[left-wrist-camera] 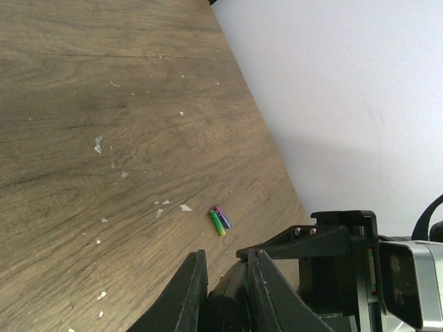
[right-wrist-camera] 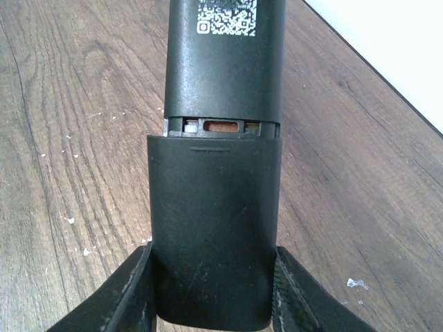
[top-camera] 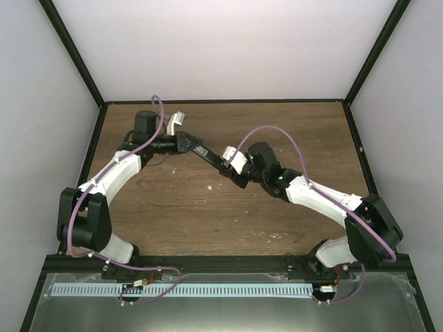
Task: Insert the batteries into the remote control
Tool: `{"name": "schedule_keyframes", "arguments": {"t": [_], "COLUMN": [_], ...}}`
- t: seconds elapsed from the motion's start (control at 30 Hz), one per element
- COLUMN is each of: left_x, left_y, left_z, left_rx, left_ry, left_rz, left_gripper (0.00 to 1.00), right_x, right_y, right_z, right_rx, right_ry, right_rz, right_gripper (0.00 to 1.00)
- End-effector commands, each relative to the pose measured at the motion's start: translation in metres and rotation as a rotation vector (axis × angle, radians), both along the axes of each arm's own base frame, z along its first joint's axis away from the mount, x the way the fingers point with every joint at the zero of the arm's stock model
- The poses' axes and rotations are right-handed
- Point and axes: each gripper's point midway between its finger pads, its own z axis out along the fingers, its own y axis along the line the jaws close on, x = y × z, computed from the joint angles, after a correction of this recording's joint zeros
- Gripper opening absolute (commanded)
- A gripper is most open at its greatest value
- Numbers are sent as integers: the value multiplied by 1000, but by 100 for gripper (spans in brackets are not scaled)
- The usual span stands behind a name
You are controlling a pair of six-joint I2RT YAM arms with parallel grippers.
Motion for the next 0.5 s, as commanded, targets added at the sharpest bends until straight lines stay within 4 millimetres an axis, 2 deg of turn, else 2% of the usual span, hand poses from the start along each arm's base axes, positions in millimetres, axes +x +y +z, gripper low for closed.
{"name": "schedule_keyframes", "arguments": {"t": [0.0,0.23,0.47], "left_x": [46,46,46], "left_y": [55,59,60], "left_z": [20,13,16], "left_rx": [68,69,58], "left_ry": [-170,-159,-161], "left_rz": [240,251,252], "left_gripper": [0,0,0], "right_x": [-26,-25,-25], "right_y": [-32,-30,-31], "right_z": [-58,-45,-59], "right_rx": [-198,-165,-203], "right_ry": [168,142,181], "right_rz": [-10,-8,-12], "right_gripper": [33,33,33]}}
